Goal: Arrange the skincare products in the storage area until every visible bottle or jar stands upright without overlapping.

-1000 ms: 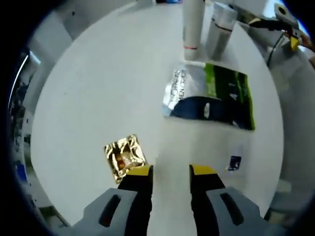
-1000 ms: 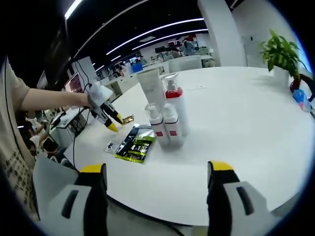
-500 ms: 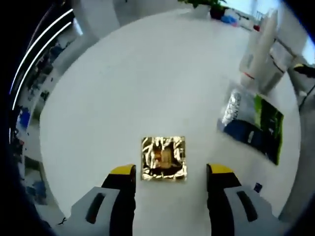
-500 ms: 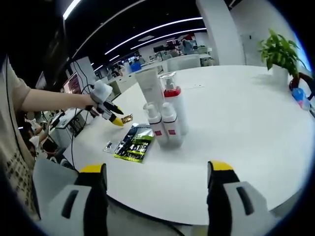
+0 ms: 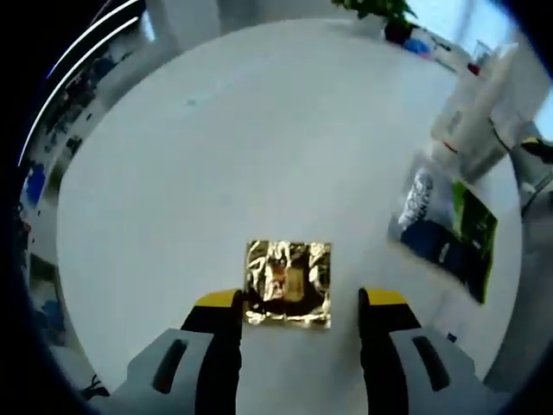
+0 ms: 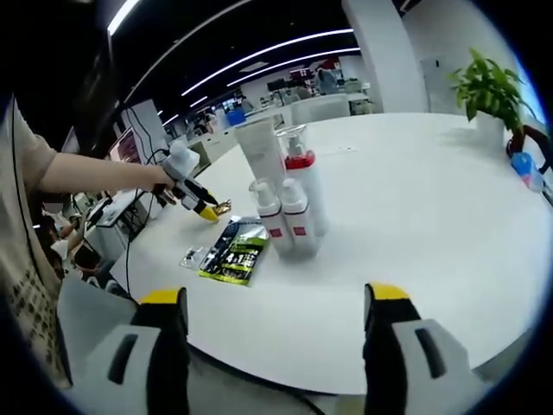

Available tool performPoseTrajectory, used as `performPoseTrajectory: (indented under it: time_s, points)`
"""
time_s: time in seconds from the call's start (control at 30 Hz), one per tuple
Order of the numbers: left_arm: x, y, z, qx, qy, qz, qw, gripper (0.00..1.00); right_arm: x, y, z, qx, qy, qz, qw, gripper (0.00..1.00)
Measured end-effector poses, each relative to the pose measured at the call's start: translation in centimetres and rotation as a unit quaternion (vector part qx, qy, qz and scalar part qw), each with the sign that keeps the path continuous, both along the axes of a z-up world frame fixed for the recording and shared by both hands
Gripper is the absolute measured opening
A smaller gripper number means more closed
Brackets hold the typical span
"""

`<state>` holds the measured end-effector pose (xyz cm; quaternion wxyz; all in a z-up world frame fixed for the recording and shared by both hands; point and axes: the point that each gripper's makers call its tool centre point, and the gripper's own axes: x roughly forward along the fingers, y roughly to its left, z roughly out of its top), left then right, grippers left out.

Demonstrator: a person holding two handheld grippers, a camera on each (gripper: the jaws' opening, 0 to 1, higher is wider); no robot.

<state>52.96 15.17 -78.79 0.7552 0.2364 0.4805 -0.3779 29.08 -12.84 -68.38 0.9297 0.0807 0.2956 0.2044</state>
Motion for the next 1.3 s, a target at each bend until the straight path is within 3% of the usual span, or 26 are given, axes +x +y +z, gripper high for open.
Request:
performPoseTrajectory:
  time_s: [0.13, 0.23, 0.43, 0.7, 1.07, 1.3]
  points:
    - [0.0, -0.1, 0.0, 0.001, 0.0, -0.004, 1.0, 0.5, 0.0, 0.0, 0.0, 0.0, 0.001, 0.001, 1.0, 0.84]
    - [-0.1, -0.3, 0.2, 0.0, -0.001, -0.014, 0.9999, 0.37, 0.0, 0.0, 0.0, 0.0, 0.001, 0.001, 1.0, 0.84]
    - [-0.2, -0.4, 0.2, 0.003, -0.001, -0.018, 0.9998, 0.36, -0.1, 0.1, 0.0, -0.001, 0.002, 0.002, 1.0, 0.84]
    - [-1.5, -1.1, 1.2, 0.021, -0.01, -0.09, 0.9957, 0.36, -0.1, 0.2, 0.0, -0.001, 0.002, 0.003, 1.0, 0.84]
    - [-4.4, -2.0, 1.9, 0.048, 0.0, -0.186, 0.9814, 0.36, -0.1, 0.3, 0.1, -0.002, -0.001, 0.005, 1.0, 0.84]
    - [-6.1, -2.7, 1.4, 0.066, 0.013, -0.25, 0.966, 0.36, 0.0, 0.2, 0.1, -0.002, -0.002, 0.003, 1.0, 0.84]
